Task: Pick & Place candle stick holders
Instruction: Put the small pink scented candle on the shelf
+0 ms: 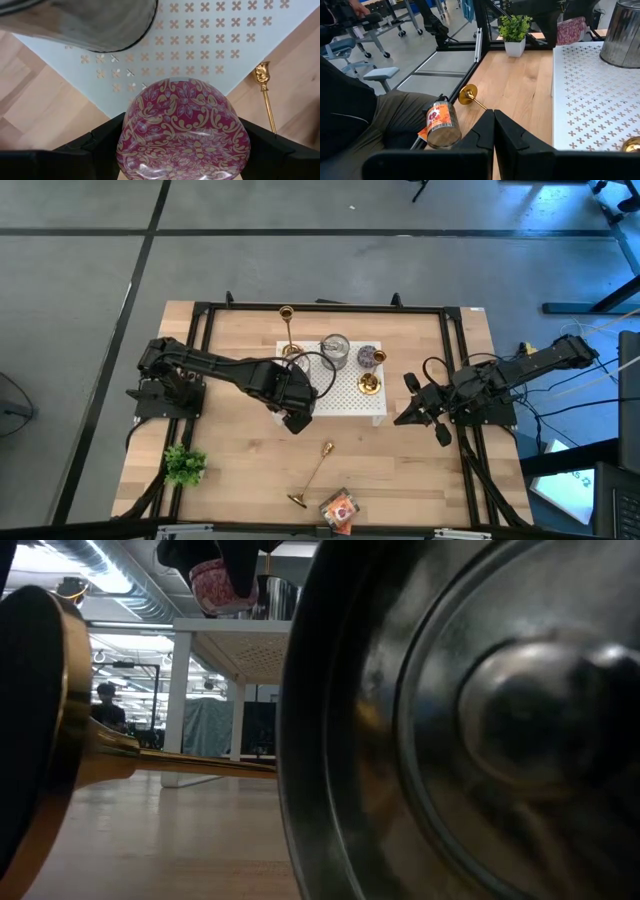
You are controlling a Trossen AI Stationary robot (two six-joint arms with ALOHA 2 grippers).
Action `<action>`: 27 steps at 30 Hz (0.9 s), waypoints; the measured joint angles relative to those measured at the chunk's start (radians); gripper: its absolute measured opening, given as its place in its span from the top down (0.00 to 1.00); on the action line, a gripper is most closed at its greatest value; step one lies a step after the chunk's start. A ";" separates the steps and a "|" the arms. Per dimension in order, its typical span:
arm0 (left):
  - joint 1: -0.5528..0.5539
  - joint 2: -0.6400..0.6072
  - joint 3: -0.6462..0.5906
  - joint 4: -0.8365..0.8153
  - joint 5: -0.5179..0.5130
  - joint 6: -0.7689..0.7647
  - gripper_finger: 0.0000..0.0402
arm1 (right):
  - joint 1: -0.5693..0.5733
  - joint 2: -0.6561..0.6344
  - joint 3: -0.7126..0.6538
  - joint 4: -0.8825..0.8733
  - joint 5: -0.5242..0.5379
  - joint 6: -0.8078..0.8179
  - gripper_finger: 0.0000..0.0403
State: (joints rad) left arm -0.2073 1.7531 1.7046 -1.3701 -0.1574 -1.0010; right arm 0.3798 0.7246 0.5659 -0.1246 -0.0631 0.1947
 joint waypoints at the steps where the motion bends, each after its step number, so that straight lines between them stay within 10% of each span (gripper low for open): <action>1: 0.000 0.000 0.000 0.000 0.000 -0.006 0.27 | 0.000 0.000 0.000 0.000 0.000 0.000 0.99; 27: 0.007 0.034 0.001 -0.026 -0.005 -0.033 0.21 | 0.000 0.000 0.000 -0.008 -0.001 0.000 0.99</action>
State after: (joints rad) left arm -0.2001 1.7874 1.7054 -1.3960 -0.1629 -1.0343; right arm 0.3801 0.7246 0.5659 -0.1322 -0.0638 0.1947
